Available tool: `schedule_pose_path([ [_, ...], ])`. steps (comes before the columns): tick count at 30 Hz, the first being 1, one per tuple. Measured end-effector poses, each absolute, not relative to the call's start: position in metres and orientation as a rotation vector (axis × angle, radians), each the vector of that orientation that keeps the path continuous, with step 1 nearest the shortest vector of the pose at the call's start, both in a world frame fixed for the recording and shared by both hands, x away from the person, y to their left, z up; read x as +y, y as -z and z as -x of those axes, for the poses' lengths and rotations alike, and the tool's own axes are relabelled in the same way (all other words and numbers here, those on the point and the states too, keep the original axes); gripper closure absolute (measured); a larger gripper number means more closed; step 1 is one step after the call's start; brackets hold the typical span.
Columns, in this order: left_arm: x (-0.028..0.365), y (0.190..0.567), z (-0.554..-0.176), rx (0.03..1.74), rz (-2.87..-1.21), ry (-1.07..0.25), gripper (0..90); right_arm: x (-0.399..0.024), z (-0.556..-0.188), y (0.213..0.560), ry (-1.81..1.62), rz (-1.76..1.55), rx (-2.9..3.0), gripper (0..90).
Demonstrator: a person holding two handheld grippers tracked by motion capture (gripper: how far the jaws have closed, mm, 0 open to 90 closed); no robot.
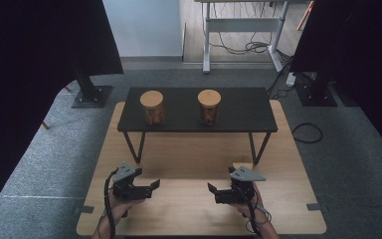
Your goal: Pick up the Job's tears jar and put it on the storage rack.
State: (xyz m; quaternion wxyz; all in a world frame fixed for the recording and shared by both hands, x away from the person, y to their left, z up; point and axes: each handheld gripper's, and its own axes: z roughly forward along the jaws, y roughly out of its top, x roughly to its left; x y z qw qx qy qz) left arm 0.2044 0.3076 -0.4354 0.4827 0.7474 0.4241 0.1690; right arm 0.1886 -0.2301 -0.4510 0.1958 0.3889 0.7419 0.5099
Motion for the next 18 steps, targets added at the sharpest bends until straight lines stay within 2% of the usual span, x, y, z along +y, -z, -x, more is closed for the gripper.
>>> schedule_pose_path([
  [18,0.303,0.435,-0.205,1.028,-1.840,-0.402,9.6,-0.244,-0.163,0.447,-1.375,-1.095,2.023,0.0],
])
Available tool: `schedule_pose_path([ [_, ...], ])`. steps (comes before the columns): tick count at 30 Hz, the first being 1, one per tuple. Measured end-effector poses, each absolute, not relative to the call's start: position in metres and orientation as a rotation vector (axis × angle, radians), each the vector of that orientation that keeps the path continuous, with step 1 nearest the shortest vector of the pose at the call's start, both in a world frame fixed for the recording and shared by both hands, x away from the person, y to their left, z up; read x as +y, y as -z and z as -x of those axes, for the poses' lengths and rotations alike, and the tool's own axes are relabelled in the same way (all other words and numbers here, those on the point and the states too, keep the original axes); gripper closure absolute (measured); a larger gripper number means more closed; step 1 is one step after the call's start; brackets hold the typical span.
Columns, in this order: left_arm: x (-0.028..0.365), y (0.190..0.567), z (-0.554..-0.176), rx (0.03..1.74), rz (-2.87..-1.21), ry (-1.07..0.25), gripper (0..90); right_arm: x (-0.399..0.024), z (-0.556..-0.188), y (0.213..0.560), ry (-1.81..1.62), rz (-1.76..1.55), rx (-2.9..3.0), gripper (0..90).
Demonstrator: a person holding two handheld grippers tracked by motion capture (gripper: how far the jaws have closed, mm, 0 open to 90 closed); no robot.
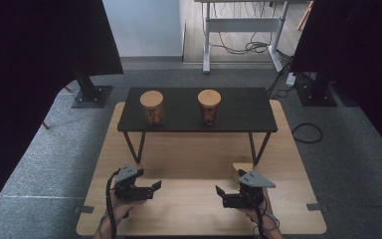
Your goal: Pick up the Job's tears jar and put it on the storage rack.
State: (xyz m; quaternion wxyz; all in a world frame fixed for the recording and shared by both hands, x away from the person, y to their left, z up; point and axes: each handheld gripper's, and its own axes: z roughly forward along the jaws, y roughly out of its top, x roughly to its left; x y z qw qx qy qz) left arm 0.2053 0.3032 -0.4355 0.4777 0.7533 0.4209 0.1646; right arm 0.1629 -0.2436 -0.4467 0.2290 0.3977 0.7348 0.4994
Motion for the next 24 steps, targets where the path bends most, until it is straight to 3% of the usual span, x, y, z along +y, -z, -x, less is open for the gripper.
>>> schedule_pose_path([
  [24,0.303,0.437,-0.208,1.039,-1.849,-0.402,9.6,-0.278,-0.154,0.454,-1.337,-1.183,2.009,0.2],
])
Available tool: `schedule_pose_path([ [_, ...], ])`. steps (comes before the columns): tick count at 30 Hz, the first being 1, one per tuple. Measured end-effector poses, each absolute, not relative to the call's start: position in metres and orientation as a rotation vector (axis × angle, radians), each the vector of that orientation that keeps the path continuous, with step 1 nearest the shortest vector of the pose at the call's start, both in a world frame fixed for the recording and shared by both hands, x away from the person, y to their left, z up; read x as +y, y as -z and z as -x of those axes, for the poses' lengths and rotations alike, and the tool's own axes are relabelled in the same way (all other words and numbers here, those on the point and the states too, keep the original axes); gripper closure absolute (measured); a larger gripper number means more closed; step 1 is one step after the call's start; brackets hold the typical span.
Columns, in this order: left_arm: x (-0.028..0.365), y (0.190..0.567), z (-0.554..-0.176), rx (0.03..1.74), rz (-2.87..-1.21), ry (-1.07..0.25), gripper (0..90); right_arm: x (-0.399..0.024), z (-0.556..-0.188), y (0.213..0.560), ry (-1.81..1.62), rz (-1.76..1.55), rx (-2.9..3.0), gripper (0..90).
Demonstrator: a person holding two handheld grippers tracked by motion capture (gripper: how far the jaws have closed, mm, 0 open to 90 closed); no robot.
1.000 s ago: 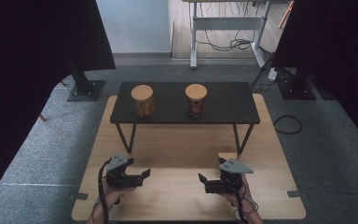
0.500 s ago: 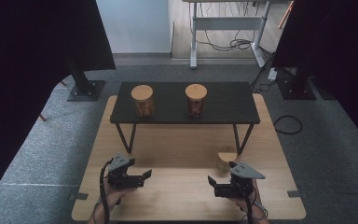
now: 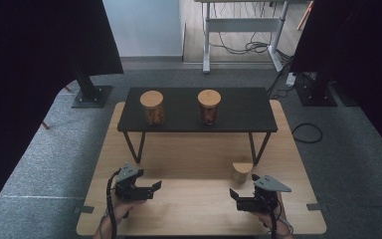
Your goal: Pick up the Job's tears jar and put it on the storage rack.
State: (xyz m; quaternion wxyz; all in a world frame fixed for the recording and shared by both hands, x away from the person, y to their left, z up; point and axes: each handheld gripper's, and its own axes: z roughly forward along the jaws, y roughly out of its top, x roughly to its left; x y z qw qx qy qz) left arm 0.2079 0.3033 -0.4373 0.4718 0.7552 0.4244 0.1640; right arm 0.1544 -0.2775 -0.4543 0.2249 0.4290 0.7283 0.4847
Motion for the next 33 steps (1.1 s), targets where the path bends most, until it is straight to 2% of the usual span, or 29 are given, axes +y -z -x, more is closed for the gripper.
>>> schedule_pose_path([
  [33,0.304,0.436,-0.206,1.035,-1.846,-0.405,9.6,-0.294,-0.177,0.467,-1.284,-1.227,2.051,0.8],
])
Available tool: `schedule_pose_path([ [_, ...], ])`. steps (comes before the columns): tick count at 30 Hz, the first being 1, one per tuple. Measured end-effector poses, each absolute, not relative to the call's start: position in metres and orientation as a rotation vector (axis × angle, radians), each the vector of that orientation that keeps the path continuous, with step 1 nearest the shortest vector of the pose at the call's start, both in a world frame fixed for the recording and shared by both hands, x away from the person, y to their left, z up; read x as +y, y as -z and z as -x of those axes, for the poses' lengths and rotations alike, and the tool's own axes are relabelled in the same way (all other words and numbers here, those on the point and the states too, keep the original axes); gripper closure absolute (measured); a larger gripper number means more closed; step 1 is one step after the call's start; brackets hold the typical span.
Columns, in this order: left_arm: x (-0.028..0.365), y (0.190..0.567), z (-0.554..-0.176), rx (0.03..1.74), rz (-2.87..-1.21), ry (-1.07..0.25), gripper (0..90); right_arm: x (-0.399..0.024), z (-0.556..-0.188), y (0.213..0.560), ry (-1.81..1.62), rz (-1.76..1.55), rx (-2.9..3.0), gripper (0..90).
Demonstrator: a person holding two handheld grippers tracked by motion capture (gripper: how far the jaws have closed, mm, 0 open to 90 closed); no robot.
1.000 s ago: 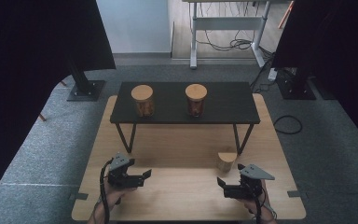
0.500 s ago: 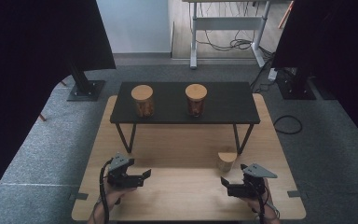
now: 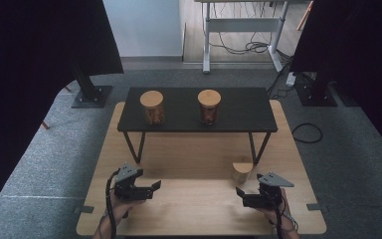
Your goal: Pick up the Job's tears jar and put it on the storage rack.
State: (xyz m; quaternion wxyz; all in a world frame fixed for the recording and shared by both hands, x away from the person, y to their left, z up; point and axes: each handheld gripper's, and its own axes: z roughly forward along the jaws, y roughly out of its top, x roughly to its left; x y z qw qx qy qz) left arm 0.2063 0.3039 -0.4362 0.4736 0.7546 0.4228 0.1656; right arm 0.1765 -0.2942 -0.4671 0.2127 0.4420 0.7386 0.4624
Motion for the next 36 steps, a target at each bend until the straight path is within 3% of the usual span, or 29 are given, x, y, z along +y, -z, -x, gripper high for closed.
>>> schedule_pose_path([
  [36,0.304,0.436,-0.207,1.027,-1.845,-0.399,9.6,-0.291,-0.233,0.480,-1.193,-1.192,2.119,2.4],
])
